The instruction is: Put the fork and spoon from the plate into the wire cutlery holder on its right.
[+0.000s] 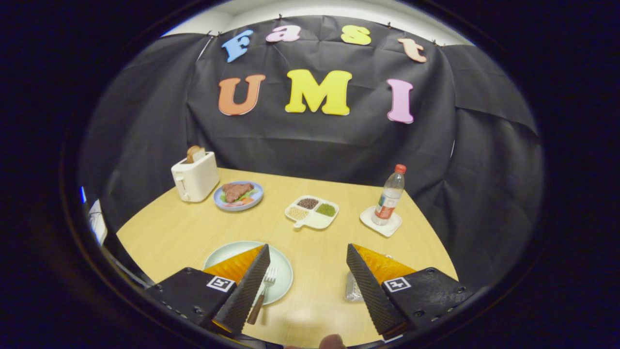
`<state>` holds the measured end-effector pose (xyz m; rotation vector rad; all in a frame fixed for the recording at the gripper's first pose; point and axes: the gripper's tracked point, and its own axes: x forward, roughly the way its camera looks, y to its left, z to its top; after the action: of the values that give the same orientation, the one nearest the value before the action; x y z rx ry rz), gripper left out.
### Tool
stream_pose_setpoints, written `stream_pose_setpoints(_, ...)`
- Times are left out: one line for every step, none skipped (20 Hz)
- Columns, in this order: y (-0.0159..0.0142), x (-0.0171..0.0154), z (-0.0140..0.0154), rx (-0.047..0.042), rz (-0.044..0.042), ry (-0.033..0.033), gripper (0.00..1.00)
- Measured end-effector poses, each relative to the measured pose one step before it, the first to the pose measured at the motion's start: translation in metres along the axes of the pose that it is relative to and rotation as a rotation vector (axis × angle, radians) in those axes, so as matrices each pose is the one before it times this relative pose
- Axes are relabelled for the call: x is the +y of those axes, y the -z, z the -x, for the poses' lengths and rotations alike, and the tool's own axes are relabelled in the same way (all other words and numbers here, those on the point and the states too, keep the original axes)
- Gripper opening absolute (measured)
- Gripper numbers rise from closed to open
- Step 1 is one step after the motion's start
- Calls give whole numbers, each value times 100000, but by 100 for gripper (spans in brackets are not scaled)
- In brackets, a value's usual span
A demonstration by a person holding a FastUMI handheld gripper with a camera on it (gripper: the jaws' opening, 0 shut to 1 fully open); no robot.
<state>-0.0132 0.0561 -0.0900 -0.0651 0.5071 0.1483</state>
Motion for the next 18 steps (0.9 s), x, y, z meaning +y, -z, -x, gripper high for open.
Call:
stream_pose_setpoints(1670,1012,-49,6339,-1089,-3164,95)
stream_pose_setpoints(1471,938,-261,6429,-1375,-3002,96)
stream_pose_setpoints(1171,564,-152,5462,-1313,-1854,96)
stream_pose_setpoints(956,459,-304,4420,-1066,-1233,96)
stream_pose_setpoints(911,279,-288,3922,-654,-1104,96)
stream_pose_setpoints(742,436,-269,3084,-690,-877,96)
stream_pose_setpoints(764,393,-265,2943,-351,-608,96)
stream_pose_setpoints(749,270,-342,2640,-23,-648,94)
stream_pose_setpoints(679,256,-325,2474,-306,-640,94)
stream_pose_setpoints(740,159,-442,2013,-336,-510,93)
stream_pose_setpoints(786,427,-372,2059,-1053,-1799,89)
stream_pose_setpoints(884,292,-377,2633,-935,-927,85)
stream_pose_setpoints(755,90,-458,2329,-1016,-780,81)
stream_pose_setpoints(555,120,-368,2339,-1045,-613,80)
stream_pose_setpoints(385,226,-302,1729,-846,-945,80)
stream_pose_setpoints(219,248,-299,811,-762,-820,80)
stream_pose_setpoints(219,151,-153,586,-215,-528,80)
stream_pose_setpoints(160,89,-257,820,408,-142,80)
